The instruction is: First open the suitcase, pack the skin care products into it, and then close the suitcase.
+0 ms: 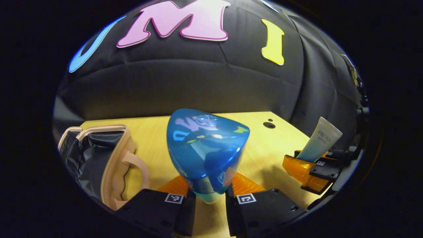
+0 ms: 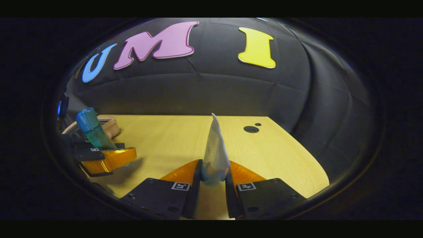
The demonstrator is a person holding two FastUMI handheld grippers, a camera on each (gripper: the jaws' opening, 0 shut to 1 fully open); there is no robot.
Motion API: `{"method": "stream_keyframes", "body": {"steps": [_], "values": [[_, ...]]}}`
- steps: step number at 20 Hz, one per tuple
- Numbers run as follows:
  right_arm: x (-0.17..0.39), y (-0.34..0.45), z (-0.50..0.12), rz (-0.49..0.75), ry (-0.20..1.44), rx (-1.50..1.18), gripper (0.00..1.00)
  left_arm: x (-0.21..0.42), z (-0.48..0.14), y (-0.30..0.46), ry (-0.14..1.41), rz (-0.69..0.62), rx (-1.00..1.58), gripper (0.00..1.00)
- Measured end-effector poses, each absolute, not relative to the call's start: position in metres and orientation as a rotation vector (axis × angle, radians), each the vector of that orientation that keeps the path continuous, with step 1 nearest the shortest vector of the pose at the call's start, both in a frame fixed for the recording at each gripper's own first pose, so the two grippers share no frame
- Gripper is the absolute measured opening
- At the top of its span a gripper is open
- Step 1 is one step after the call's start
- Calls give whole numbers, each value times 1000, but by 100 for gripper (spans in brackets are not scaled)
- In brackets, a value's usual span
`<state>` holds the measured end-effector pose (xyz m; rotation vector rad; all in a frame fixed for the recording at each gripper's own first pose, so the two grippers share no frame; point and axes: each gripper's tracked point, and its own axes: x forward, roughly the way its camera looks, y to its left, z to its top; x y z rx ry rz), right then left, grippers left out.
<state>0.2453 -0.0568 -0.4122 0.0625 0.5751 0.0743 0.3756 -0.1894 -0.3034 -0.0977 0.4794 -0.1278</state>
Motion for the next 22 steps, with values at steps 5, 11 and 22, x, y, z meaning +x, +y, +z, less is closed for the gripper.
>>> {"method": "stream_keyframes", "body": {"steps": [5,11,22], "values": [[233,5,-356,221,525,79,32,347,-246,-120,465,-77,-80,43],[222,113,-316,401,528,174,37,306,-251,24,579,79,61,43],[233,259,-312,613,626,220,36,287,-363,100,1047,109,23,46]]}}
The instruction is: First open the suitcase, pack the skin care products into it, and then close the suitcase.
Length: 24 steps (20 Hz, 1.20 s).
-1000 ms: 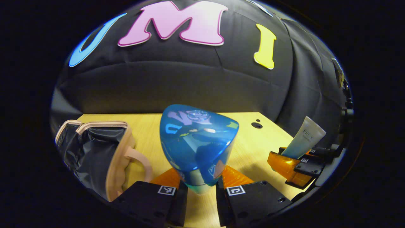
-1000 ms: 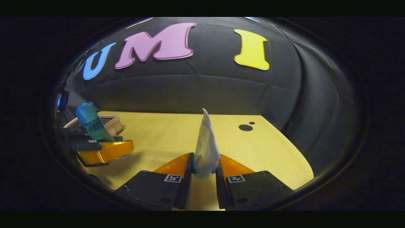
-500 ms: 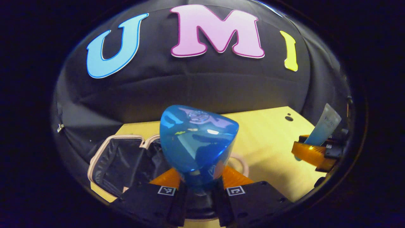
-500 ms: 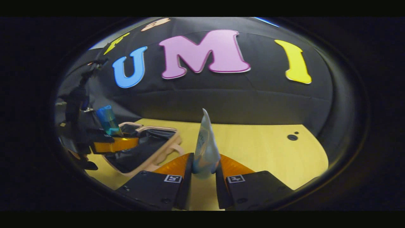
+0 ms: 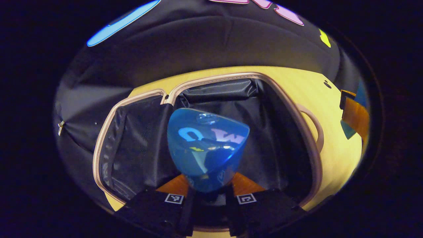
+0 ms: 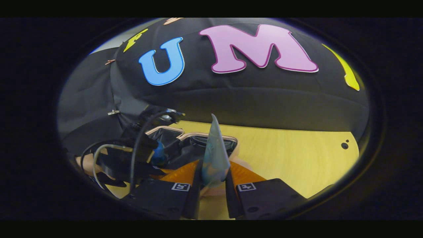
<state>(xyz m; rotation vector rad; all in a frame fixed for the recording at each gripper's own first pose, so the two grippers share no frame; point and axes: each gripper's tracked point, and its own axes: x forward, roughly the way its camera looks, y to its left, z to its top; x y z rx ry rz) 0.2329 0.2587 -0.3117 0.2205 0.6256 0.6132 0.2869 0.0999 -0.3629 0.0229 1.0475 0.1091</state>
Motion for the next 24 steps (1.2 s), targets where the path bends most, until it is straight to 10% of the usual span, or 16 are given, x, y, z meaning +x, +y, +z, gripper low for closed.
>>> {"method": "stream_keyframes", "body": {"steps": [12,19,24], "values": [[220,267,-359,511,913,287,36,291,-377,123,1305,116,12,45],[207,286,-360,485,1004,265,36,280,-269,148,851,246,-149,95],[194,325,-387,455,1121,228,37,209,-183,196,591,330,-225,96]]}}
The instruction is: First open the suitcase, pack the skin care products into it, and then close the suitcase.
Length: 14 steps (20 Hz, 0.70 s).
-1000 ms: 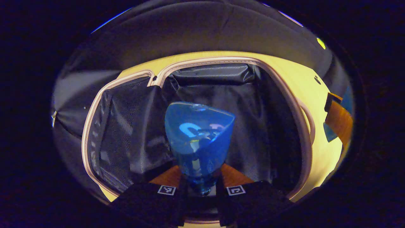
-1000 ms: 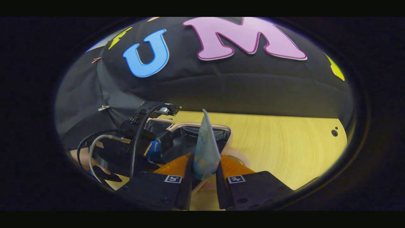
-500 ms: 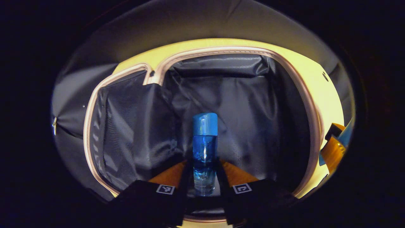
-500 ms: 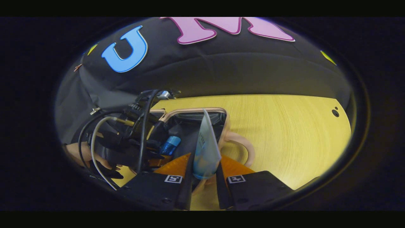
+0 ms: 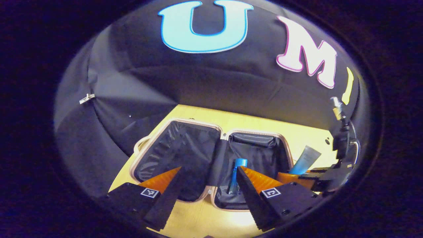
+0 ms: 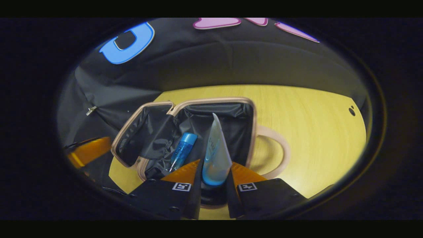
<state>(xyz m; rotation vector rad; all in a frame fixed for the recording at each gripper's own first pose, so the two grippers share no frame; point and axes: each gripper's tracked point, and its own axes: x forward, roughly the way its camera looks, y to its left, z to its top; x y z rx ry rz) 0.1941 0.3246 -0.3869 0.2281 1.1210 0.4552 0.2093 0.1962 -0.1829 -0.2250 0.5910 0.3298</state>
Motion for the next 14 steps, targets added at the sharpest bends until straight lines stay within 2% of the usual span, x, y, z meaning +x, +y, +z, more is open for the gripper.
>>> {"method": "stream_keyframes", "body": {"steps": [4,5,7,8,9,12,13,14], "values": [[184,348,-413,425,1210,140,36,149,-140,214,509,333,-287,96],[183,353,-418,411,1229,126,37,138,-137,218,508,331,-296,94],[183,359,-424,410,1246,94,37,116,-128,222,510,337,-297,98],[181,357,-426,397,1255,73,29,105,-122,223,510,344,-289,97],[179,358,-429,383,1268,74,37,97,-117,227,505,349,-278,97],[171,356,-436,329,1320,75,41,85,-122,243,511,381,-262,97],[173,356,-433,327,1307,76,36,82,-124,248,510,389,-270,97],[176,356,-427,332,1278,66,47,82,-126,255,500,395,-275,97]]}}
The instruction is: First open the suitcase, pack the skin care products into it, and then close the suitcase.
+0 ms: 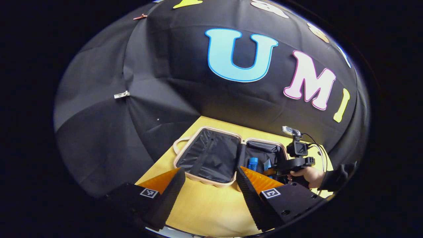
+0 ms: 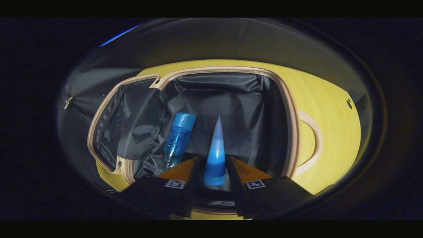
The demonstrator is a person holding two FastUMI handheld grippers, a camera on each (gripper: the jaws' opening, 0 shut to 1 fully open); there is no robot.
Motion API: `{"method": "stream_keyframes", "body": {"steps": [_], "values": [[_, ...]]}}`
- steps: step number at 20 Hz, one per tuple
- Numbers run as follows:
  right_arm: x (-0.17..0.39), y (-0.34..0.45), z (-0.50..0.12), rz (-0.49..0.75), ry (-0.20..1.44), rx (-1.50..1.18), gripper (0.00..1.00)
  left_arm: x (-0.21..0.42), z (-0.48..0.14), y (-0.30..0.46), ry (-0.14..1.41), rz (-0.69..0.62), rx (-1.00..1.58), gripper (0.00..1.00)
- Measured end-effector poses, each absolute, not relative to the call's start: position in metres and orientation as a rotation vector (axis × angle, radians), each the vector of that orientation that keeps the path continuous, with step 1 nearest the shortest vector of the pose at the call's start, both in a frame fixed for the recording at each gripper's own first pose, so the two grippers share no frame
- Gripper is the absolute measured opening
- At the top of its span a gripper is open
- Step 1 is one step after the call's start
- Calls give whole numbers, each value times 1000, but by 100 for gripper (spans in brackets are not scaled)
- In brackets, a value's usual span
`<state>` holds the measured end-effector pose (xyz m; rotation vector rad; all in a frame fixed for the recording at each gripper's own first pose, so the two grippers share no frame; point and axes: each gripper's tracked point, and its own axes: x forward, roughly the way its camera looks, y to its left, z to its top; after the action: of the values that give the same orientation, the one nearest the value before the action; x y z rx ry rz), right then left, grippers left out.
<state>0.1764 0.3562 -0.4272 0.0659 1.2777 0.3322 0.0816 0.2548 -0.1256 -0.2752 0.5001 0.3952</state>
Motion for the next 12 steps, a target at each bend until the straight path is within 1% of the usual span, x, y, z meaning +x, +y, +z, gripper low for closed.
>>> {"method": "stream_keyframes", "body": {"steps": [4,5,8,10,12], "values": [[181,359,-384,394,1140,70,92,86,-127,300,448,441,-250,98],[180,357,-370,411,1104,87,98,92,-128,313,442,447,-252,97],[176,351,-322,455,986,175,99,117,-141,353,431,454,-279,97],[175,332,-296,445,903,213,98,138,-165,380,449,464,-321,97],[167,312,-281,434,859,227,98,158,-193,397,495,453,-389,97]]}}
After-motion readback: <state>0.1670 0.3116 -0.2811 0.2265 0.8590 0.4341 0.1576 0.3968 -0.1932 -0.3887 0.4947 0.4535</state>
